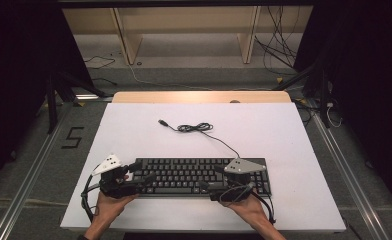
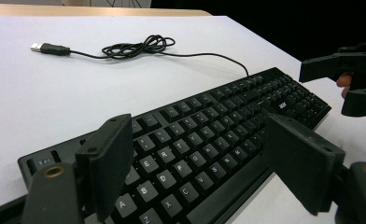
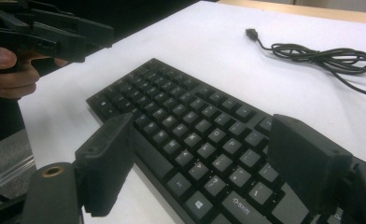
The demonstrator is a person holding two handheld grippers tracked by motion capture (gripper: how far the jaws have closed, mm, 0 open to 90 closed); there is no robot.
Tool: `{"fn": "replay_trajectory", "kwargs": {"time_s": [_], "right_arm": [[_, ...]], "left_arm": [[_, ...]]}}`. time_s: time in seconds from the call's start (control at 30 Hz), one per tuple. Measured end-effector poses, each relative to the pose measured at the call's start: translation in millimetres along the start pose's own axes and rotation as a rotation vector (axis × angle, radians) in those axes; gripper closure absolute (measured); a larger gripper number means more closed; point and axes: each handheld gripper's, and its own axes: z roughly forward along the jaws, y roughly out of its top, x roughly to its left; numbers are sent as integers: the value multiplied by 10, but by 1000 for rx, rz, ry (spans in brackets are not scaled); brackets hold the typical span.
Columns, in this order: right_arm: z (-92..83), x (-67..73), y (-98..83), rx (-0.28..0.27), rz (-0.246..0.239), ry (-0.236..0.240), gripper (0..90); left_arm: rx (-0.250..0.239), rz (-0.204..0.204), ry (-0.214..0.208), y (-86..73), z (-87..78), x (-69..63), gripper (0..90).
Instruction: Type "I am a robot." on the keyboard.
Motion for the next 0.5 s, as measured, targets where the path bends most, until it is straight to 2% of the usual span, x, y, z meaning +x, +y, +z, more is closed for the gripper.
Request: {"fn": "replay_trajectory", "kwargs": {"time_s": [0.27,0.4,0.5], "right_arm": [[75,-2,33,22,-5,6,268],[104,-25,51,34,-5,10,337],[133,-40,58,46,-7,15,420]], "left_arm": [[-9,-3,7,-36,-44,-13,239],[-17,-3,6,-48,-63,-18,237],[-23,1,3,-53,-76,-25,237]]}}
